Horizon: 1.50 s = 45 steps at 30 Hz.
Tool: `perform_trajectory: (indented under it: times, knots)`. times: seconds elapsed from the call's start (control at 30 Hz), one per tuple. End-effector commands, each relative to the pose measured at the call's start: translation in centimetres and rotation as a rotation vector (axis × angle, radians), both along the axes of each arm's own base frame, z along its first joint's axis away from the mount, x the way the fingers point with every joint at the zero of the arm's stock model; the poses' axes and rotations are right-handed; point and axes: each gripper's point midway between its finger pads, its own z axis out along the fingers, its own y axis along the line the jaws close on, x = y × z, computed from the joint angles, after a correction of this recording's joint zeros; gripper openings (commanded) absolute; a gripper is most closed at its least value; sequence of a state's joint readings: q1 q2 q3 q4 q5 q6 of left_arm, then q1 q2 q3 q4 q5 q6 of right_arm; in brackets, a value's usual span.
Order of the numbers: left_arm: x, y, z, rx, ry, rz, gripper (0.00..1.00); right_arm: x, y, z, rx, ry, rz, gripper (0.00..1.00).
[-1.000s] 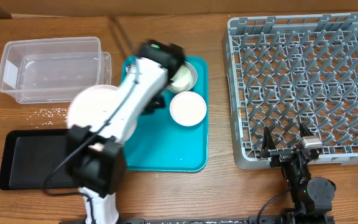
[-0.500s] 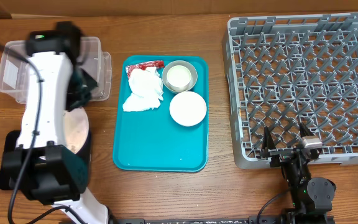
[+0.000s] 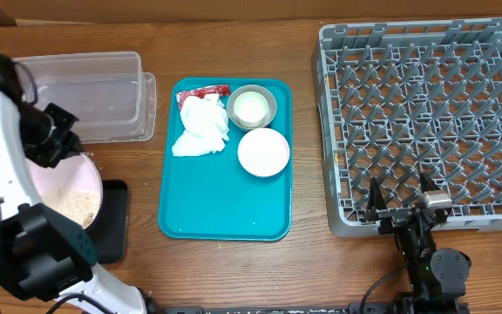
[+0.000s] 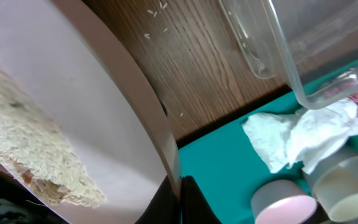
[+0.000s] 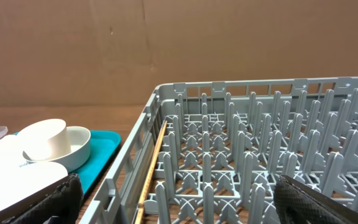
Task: Sort waste into correct bins and load items into the dishwasher
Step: 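Lift the rice plate with the left gripper toward the black tray, then tilt the plate with the left gripper to dump rice onto the black tray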
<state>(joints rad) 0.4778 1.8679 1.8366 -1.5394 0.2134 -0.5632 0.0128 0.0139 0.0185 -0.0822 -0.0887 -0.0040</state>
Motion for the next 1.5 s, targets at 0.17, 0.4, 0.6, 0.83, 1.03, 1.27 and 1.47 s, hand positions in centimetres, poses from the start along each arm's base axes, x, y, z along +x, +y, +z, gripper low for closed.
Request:
perform_trajectory:
  times: [0.17,0.4,0.6,0.83,1.03,1.27,1.47]
  knots:
    - [0.0,1.1,1.7,-0.096,-0.135,-0.031,0.04,0.0,-0.3,-0.1,-0.004,-0.006,-0.015,1.0]
    - [0.1,2.5,0.1,-0.107,-0.161,0.009,0.04,0.0,-0.3,-0.1,-0.004,-0.006,-0.015,1.0]
    - [-0.7,3.3,-2.0,-0.17,-0.194,0.011,0.04,0.0,-0.3,-0.1,-0.004,-0.006,-0.015,1.0]
    - [-1.2,3.6,-1.4,-0.27,-0.314,-0.021,0.04,0.0,-0.3,-0.1,-0.004,-0.006,-0.015,1.0]
    - [-2.6,2.7,0.3,-0.42,-0.363,0.026,0.04,0.0,-0.3,-0.1,-0.004,-0.006,-0.015,1.0]
    - [-3.3,4.4,0.8,-0.414,-0.429,0.043,0.04,0.0,-0.3,-0.1,-0.004,-0.006,-0.015,1.0]
    - [-3.7,3.8,2.3,-0.479,-0.519,0.011,0.04,0.0,-0.3,-0.1,-0.004,-0.006,-0.015,1.0]
